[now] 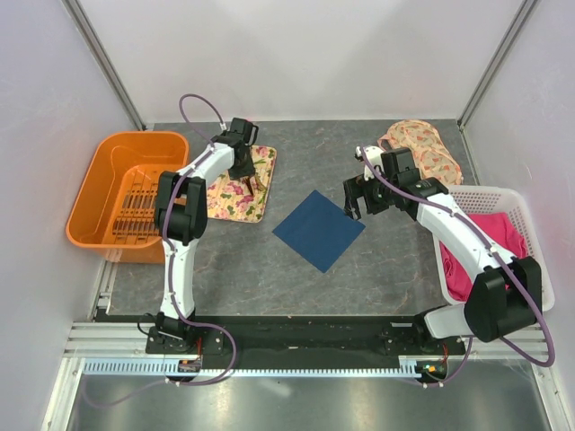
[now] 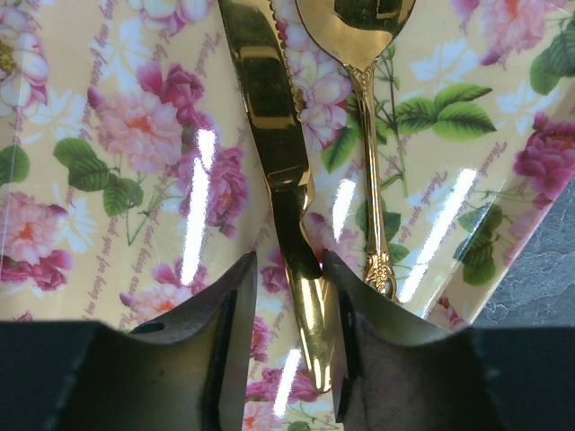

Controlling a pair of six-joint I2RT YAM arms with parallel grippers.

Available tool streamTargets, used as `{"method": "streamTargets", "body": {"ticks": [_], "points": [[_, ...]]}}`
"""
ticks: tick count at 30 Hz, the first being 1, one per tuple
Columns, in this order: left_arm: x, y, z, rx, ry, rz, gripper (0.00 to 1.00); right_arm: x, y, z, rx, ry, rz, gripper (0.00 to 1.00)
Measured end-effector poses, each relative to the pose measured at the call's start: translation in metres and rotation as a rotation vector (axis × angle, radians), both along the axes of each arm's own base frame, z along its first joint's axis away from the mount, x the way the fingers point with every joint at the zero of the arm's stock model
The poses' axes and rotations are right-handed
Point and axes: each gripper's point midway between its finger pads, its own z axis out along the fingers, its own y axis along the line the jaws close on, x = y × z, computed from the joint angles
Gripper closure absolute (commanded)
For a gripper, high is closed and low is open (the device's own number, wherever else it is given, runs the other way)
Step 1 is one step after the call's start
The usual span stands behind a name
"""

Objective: Place the utensils on the paper napkin and roll it up

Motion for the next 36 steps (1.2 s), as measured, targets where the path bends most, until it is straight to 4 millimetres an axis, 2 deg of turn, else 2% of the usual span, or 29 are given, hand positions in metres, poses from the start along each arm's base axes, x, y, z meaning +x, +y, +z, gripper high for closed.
{"method": "streamTargets", "body": {"ticks": [5,9,15,20,25,29,32,36], "points": [[0.000,0.002,0.000,0.001,0.002,0.004,0.76,0.000,0.000,-0.003,-0.003,0.008,0.000,0.02],[0.000,0.003,0.000,0.002,0.005,0.006,0.91,0.000,0.000,-0.003,-0.003,0.009,0.000,0.02],[-0.005,0.003,0.006,0.004,0.015,0.005,0.98,0.000,0.001,-0.005,-0.001,0.017,0.000,0.02],[-0.018,-0.004,0.031,0.001,-0.006,-0.014,0.98,0.000,0.001,-0.008,0.005,0.029,-0.004,0.02],[-0.036,-0.030,0.087,-0.019,-0.092,-0.064,0.98,0.001,0.001,-0.012,0.015,0.051,-0.020,0.02],[-0.056,-0.060,0.115,-0.050,-0.141,-0.106,0.98,0.005,-0.002,-0.014,0.024,0.068,-0.047,0.02],[-0.079,-0.087,0.115,-0.073,-0.121,-0.135,0.98,0.007,-0.006,-0.013,0.032,0.073,-0.068,0.02],[-0.115,-0.118,0.092,-0.070,-0.050,-0.183,0.98,0.009,-0.011,-0.013,0.041,0.079,-0.097,0.02]]}}
